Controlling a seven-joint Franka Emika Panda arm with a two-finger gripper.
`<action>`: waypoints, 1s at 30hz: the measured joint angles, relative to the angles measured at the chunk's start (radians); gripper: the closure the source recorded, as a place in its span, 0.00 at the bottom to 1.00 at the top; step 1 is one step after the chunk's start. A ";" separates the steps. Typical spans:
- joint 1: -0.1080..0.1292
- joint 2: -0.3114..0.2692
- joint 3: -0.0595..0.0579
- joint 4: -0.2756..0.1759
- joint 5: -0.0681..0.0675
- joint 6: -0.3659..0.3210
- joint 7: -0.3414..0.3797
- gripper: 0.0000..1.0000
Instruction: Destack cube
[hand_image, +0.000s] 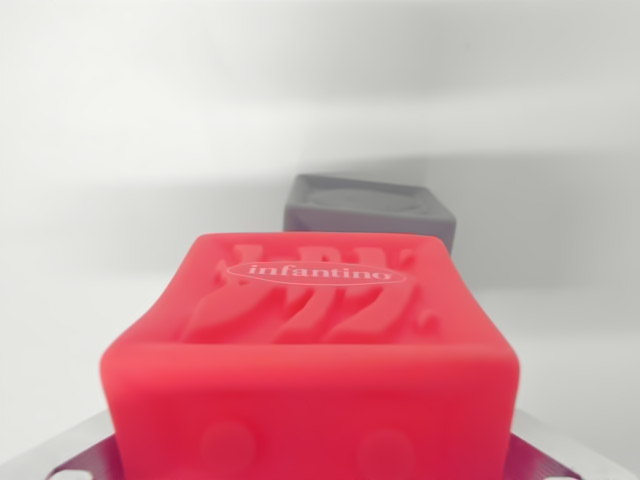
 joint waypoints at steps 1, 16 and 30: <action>0.000 -0.007 0.001 0.000 0.004 -0.006 -0.003 1.00; 0.002 -0.114 0.007 -0.001 0.055 -0.108 -0.040 1.00; 0.006 -0.218 0.007 0.016 0.092 -0.225 -0.067 1.00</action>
